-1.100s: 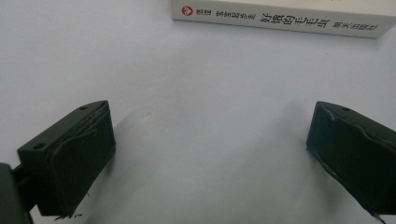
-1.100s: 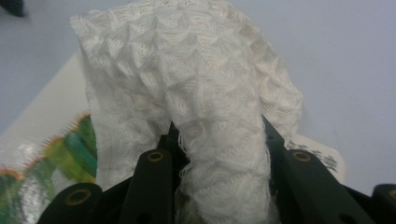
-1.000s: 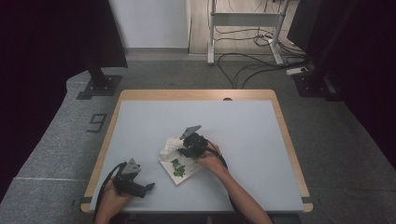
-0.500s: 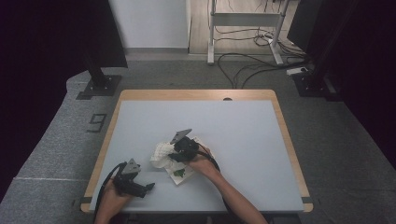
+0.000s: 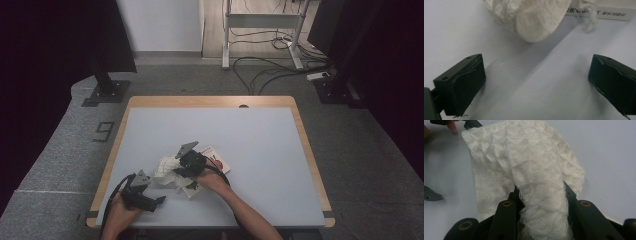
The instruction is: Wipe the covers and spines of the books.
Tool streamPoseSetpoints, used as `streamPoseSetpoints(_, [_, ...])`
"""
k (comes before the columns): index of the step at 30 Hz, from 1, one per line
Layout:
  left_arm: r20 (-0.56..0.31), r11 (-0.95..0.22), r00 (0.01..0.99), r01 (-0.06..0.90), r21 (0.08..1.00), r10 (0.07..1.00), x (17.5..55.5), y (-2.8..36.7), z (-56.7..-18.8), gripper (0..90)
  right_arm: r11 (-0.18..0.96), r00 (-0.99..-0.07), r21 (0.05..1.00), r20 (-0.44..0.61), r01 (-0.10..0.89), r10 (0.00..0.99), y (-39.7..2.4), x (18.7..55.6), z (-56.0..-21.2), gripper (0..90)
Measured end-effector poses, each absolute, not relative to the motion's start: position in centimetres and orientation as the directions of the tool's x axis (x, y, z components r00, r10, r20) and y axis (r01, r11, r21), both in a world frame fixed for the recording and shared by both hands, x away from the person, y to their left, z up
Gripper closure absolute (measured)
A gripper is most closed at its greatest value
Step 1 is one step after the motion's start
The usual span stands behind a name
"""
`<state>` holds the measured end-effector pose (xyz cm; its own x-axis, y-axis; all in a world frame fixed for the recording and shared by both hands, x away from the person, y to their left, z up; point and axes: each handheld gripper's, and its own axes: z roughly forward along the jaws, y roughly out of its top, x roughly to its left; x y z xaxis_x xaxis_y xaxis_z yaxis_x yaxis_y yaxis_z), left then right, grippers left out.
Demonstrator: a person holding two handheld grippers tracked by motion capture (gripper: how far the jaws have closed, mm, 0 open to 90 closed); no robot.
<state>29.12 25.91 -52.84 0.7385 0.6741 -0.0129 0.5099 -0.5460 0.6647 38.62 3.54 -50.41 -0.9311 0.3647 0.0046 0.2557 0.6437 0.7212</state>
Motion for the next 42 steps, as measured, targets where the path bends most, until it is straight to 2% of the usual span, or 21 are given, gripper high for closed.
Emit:
streamPoseSetpoints(7, [-0.012,-0.547,0.739,0.51,0.664,0.674,29.1,25.9,-52.8,0.8,0.625,-0.931,0.732,0.039,0.273,0.362,3.3,38.8,-49.7,66.0])
streamPoseSetpoints(26, [-0.012,-0.548,0.739,0.51,0.663,0.673,29.1,25.9,-52.8,0.8,0.595,-0.924,0.765,0.0,0.246,0.382,1.5,39.1,-45.2,65.0])
streamPoseSetpoints(42, [-0.011,-0.549,0.74,0.509,0.663,0.673,29.1,25.9,-52.8,0.8,0.562,-0.892,0.778,-0.005,0.28,0.451,-2.8,39.4,-44.4,64.6])
